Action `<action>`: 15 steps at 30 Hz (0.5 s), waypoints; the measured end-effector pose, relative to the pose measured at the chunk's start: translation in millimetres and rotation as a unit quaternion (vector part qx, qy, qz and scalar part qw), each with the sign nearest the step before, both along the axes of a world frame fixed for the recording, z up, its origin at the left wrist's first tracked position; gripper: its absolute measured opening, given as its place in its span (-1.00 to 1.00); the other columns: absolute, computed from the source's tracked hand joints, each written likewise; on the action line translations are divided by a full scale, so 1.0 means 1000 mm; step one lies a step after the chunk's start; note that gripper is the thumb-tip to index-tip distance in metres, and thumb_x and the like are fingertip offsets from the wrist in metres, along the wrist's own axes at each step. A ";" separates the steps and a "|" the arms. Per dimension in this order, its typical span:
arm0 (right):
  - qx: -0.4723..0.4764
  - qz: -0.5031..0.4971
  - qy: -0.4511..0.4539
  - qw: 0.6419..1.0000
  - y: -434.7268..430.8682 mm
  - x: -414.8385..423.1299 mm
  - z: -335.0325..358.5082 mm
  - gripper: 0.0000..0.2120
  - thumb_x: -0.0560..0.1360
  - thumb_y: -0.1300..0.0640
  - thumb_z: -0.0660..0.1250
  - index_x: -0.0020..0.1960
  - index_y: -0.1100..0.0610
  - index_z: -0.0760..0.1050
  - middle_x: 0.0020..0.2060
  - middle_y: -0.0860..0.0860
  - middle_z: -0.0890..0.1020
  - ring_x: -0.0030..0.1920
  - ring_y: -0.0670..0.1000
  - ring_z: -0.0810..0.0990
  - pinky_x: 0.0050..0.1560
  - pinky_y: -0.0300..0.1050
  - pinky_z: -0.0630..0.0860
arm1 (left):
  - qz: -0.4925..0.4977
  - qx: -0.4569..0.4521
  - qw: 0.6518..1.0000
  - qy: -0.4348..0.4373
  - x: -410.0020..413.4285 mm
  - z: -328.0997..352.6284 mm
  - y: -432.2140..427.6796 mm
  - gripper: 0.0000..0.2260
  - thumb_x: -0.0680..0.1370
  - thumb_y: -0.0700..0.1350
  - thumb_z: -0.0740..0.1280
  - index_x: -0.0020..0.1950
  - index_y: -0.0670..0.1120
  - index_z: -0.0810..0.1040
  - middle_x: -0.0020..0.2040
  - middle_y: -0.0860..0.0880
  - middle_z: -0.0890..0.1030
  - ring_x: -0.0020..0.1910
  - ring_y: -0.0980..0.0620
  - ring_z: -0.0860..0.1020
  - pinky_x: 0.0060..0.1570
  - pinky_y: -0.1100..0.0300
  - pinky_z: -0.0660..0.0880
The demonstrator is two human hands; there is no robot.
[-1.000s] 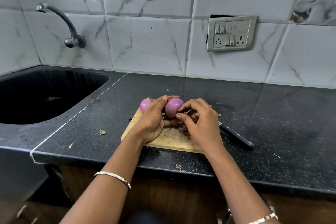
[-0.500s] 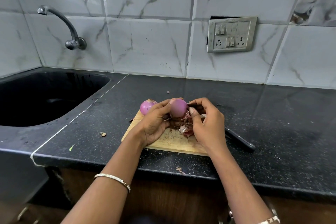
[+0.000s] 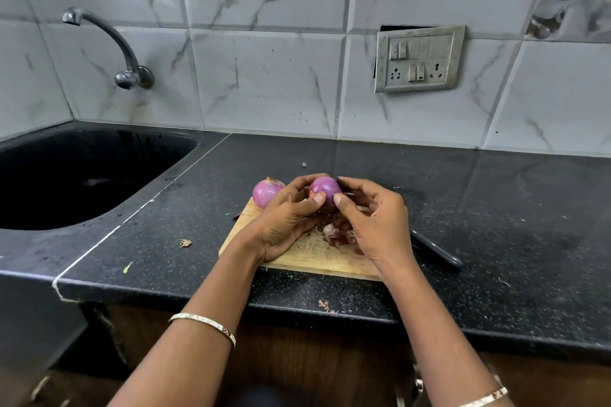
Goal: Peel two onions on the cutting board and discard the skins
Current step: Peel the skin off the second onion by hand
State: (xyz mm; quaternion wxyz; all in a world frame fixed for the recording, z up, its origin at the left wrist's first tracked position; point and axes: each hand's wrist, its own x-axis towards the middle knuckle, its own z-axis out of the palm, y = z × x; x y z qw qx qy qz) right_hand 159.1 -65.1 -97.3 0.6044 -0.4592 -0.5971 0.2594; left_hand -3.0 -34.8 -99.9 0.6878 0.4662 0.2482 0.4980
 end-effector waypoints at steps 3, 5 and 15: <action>0.015 0.008 0.029 0.999 0.000 0.001 0.001 -0.76 0.50 0.24 0.50 0.12 -0.01 0.68 -0.02 -0.10 0.74 0.06 -0.14 0.70 0.18 -0.06 0.62 | 0.001 0.042 0.999 0.027 -0.001 -0.001 -0.001 -0.53 0.52 -0.32 0.40 0.43 -0.16 0.48 0.24 -0.21 0.64 0.21 -0.16 0.63 0.27 -0.03 0.57; 0.017 0.009 0.054 0.998 0.001 0.001 0.001 -0.74 0.50 0.31 0.48 0.12 0.04 0.67 0.00 -0.04 0.74 0.08 -0.10 0.70 0.19 -0.04 0.62 | 0.008 0.073 0.996 0.045 -0.001 0.000 -0.003 -0.52 0.50 -0.35 0.41 0.42 -0.14 0.50 0.28 -0.23 0.61 0.22 -0.15 0.63 0.24 -0.02 0.58; 0.011 -0.066 -0.037 0.997 -0.004 -0.001 0.003 -0.87 0.51 0.10 0.50 0.06 0.02 0.73 -0.13 -0.17 0.74 -0.08 -0.23 0.69 0.08 -0.18 0.63 | 0.066 0.161 0.979 0.106 -0.002 -0.005 0.000 -0.45 0.32 -0.44 0.51 0.27 -0.15 0.55 0.14 -0.15 0.65 0.15 -0.04 0.60 0.19 -0.06 0.59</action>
